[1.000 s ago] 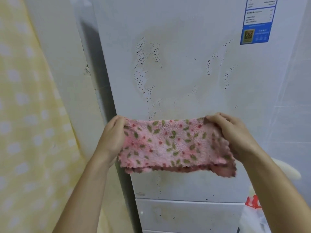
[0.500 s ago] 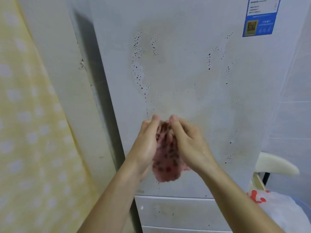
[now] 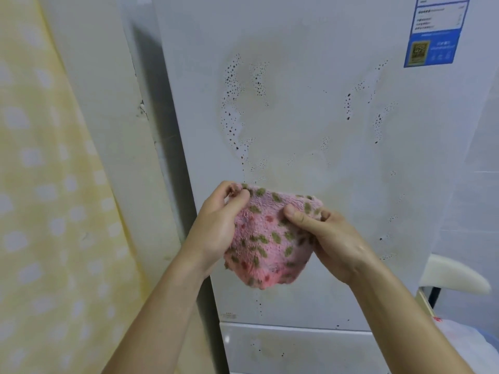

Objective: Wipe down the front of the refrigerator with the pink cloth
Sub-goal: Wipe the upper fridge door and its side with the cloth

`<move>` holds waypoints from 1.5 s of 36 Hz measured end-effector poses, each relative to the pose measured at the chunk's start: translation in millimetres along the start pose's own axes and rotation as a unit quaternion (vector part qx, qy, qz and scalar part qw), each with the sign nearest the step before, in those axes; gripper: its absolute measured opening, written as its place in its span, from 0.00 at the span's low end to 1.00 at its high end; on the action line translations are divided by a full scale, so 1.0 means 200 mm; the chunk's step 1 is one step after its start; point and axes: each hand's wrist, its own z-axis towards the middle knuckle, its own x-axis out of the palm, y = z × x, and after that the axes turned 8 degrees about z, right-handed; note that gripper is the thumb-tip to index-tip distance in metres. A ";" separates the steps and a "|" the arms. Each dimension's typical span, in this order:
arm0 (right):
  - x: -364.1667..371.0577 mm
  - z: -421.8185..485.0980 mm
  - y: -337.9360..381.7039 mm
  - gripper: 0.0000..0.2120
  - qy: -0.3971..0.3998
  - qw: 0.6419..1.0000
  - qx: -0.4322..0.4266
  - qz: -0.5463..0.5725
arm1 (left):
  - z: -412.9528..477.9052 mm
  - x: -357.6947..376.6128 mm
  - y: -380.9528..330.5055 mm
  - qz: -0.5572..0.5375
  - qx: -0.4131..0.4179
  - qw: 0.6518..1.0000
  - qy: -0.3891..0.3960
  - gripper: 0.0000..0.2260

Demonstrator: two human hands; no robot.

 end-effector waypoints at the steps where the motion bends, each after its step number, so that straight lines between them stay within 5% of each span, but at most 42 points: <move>1: 0.01 0.01 0.01 0.22 -0.014 1.000 -0.022 -0.005 | 0.01 -0.02 0.01 0.037 0.022 0.999 -0.020 0.08; 4: 0.06 0.06 0.02 0.09 -0.099 0.973 -0.163 -0.127 | 0.06 -0.03 0.05 0.089 0.093 0.987 -0.094 0.06; 7: 0.14 0.10 0.02 0.14 -0.219 0.864 -0.331 -0.311 | 0.08 -0.01 0.03 0.113 0.210 0.957 -0.165 0.04; 9: 0.21 0.12 0.03 0.08 -0.260 0.818 -0.387 -0.335 | 0.10 0.00 0.02 0.117 0.270 0.933 -0.210 0.03; 11: 0.29 0.13 0.03 0.06 -0.289 0.818 -0.399 -0.299 | 0.14 -0.01 -0.01 0.112 0.306 0.914 -0.243 0.05; 14: 0.41 0.17 0.03 0.06 -0.289 0.834 -0.407 -0.237 | 0.23 -0.05 -0.07 0.098 0.339 0.893 -0.278 0.08; 17: 0.52 0.25 0.02 0.19 -0.268 0.822 -0.455 -0.215 | 0.33 -0.11 -0.15 0.089 0.365 0.874 -0.309 0.08; 21: 0.66 0.45 -0.01 0.24 -0.241 0.728 -0.550 -0.332 | 0.46 -0.20 -0.26 0.085 0.401 0.851 -0.329 0.08; 24: 0.74 0.63 0.01 0.11 -0.226 0.645 -0.616 -0.393 | 0.56 -0.25 -0.31 0.082 0.415 0.841 -0.337 0.08; 27: 0.81 0.78 0.03 0.16 -0.209 0.630 -0.610 -0.433 | 0.67 -0.33 -0.31 0.128 0.414 0.825 -0.362 0.07; 32: 0.79 0.92 -0.03 0.27 -0.244 0.554 -0.590 -0.534 | 0.80 -0.51 -0.23 0.270 0.470 0.721 -0.431 0.09; 35: 0.80 0.93 -0.03 0.31 -0.267 0.532 -0.562 -0.574 | 0.86 -0.66 -0.19 0.336 0.450 0.691 -0.455 0.18; 41: 0.86 1.00 0.11 0.33 -0.297 0.477 -0.567 -0.602 | 0.98 -0.82 -0.14 0.459 0.362 0.693 -0.421 0.34; 48: 1.03 1.08 0.35 0.35 -0.323 0.465 -0.584 -0.582 | 1.01 -0.84 -0.11 0.481 0.370 0.664 -0.437 0.33; 54: 1.01 1.06 0.32 0.29 -0.327 0.452 -0.572 -0.601 | 1.00 -0.85 -0.10 0.464 0.387 0.675 -0.424 0.35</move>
